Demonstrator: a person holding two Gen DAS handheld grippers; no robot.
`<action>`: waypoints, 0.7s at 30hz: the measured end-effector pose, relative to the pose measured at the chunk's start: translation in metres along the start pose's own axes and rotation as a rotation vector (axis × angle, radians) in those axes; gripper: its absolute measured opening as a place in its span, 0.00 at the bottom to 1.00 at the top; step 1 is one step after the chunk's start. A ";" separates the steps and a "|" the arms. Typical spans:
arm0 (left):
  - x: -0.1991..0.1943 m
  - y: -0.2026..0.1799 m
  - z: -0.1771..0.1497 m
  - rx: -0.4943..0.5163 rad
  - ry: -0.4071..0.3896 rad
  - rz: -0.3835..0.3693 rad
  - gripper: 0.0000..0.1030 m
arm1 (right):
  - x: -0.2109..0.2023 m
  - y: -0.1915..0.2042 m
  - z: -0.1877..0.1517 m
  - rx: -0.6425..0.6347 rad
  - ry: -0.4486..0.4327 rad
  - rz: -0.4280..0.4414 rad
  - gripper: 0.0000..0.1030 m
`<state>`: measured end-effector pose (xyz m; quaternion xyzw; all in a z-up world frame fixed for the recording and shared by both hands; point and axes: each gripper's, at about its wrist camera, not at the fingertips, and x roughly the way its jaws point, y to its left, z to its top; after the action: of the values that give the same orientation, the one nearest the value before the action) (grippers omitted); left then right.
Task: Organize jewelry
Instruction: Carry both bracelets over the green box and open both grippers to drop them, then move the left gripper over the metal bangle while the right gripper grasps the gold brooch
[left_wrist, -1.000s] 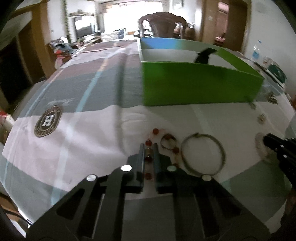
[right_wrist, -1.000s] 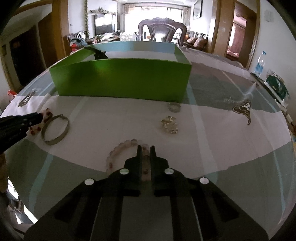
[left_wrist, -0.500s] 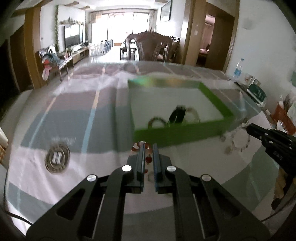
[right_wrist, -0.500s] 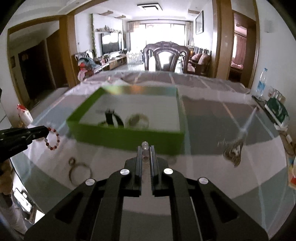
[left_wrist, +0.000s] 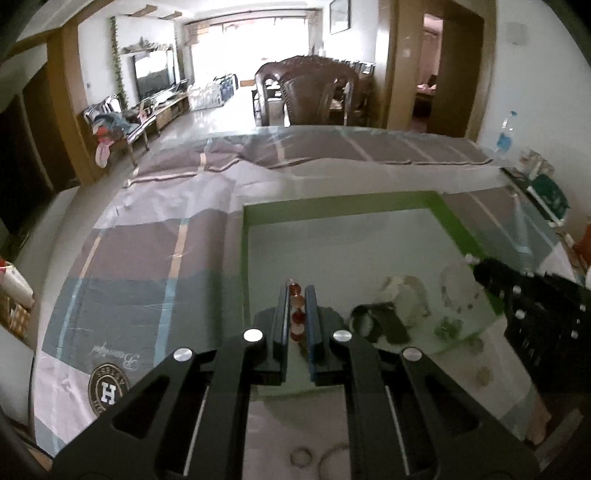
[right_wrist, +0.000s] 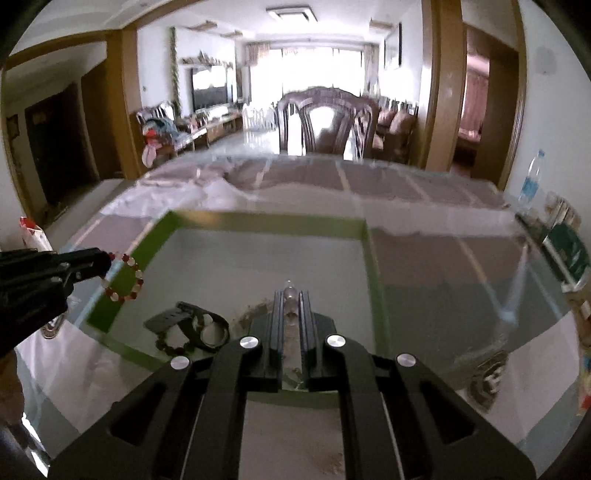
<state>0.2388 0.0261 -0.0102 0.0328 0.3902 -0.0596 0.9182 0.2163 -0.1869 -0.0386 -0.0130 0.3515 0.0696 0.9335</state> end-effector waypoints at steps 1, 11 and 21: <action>0.006 0.001 -0.002 0.003 0.009 0.004 0.08 | 0.007 0.000 -0.001 0.003 0.016 0.002 0.08; -0.042 0.007 -0.059 0.011 -0.025 0.036 0.36 | -0.054 -0.045 -0.054 0.077 0.012 -0.008 0.34; -0.051 0.005 -0.148 -0.032 0.081 -0.053 0.50 | -0.037 -0.046 -0.127 0.077 0.154 0.097 0.43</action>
<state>0.0986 0.0508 -0.0759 0.0101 0.4289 -0.0760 0.9001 0.1120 -0.2459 -0.1106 0.0345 0.4249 0.1001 0.8990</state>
